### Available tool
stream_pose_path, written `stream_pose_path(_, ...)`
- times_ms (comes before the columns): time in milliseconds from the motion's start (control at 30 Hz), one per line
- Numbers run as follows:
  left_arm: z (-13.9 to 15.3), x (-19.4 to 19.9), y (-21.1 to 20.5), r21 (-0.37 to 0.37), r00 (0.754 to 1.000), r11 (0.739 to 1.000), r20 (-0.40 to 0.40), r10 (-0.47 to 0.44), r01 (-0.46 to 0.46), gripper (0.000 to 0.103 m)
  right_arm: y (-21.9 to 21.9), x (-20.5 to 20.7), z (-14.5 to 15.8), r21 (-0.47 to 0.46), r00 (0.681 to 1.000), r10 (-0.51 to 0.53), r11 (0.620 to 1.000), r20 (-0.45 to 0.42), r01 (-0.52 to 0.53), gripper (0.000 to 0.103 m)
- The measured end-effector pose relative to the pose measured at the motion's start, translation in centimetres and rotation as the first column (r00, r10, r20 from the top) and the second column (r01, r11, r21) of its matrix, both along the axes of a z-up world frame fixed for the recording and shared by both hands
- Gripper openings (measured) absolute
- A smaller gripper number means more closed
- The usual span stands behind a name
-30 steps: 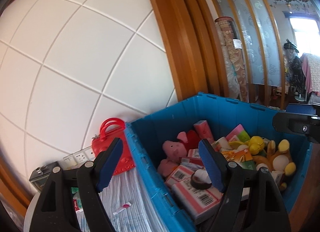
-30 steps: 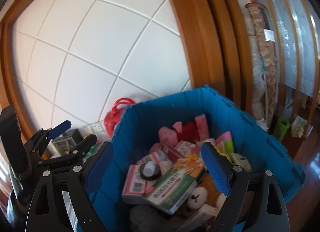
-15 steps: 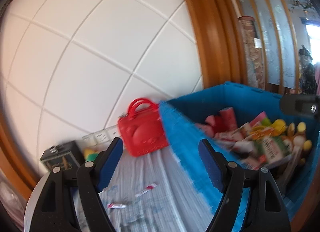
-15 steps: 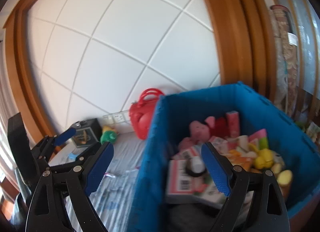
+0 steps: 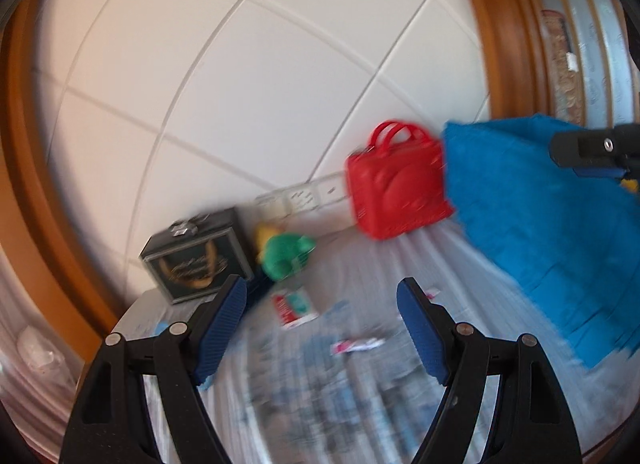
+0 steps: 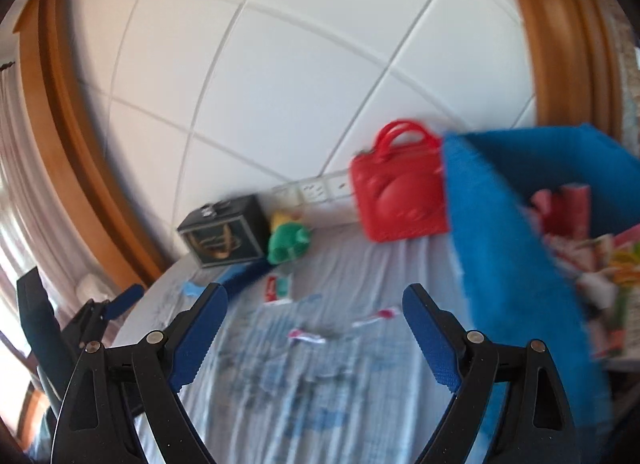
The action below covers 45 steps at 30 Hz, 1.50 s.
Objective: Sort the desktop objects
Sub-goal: 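Withdraw both grippers from the crate back over the bed, then grasp the green plush duck with right gripper while left grasps the Tylenol box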
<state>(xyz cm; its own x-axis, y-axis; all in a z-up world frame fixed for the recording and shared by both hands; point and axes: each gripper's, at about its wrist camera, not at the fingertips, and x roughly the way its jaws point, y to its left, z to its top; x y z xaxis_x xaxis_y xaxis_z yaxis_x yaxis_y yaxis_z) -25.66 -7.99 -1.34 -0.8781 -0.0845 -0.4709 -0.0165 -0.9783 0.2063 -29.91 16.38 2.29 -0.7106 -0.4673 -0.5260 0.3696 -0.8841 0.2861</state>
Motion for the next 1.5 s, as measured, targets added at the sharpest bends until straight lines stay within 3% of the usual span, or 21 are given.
stream_pose_path(333, -5.0, -5.7, -9.9, 0.047, 0.994, 0.994, 0.056, 0.098, -0.101, 0.077, -13.0, -9.8, -4.7, 0.071, 0.988, 0.125, 0.989, 0.090, -0.132, 0.091)
stream_pose_path(500, -8.5, -9.4, -13.4, 0.072, 0.987, 0.988, 0.097, 0.131, -0.139, 0.077, -18.7, -17.8, -8.2, 0.144, 0.976, 0.190, 0.968, 0.105, -0.204, 0.091)
stream_pose_path(700, -13.4, -12.2, -16.7, 0.092, 0.975, 0.981, 0.160, 0.153, -0.169, 0.077, -24.7, -29.6, -15.0, 0.215, 0.962, 0.207, 0.946, 0.180, -0.244, 0.095)
stream_pose_path(967, -16.9, -14.3, -18.8, 0.108, 0.962, 0.975, 0.219, 0.165, -0.192, 0.078, -27.4, -41.1, -23.1, 0.216, 0.924, 0.181, 0.940, 0.337, -0.263, 0.095)
stream_pose_path(1133, -18.6, -16.8, -19.2, 0.137, 0.954, 0.973, 0.262, 0.144, -0.184, 0.077, -28.2, -43.7, -26.0, 0.171, 0.898, 0.229, 0.935, 0.376, -0.310, 0.096)
stream_pose_path(1233, -19.0, -19.3, -17.7, 0.158, 0.961, 0.978, 0.260, 0.094, -0.138, 0.077, -28.3, -44.4, -26.7, 0.084, 0.876, 0.282, 0.937, 0.390, -0.339, 0.098)
stream_pose_path(1300, -19.6, -21.6, -16.1, 0.158, 0.964, 0.984, 0.261, 0.043, -0.086, 0.077, -28.5, -44.4, -26.8, 0.070, 0.862, 0.321, 0.924, 0.392, -0.376, 0.068)
stream_pose_path(1333, -20.1, -22.7, -15.4, 0.153, 0.962, 0.985, 0.272, 0.031, -0.075, 0.077, -28.8, -44.4, -27.0, 0.062, 0.841, 0.347, 0.911, 0.416, -0.407, 0.064)
stream_pose_path(1500, -22.7, -27.9, -13.4, 0.187, 0.944, 0.982, 0.327, -0.037, -0.026, 0.077, -29.8, -43.1, -25.5, 0.168, 0.815, 0.399, 0.849, 0.420, -0.501, 0.054)
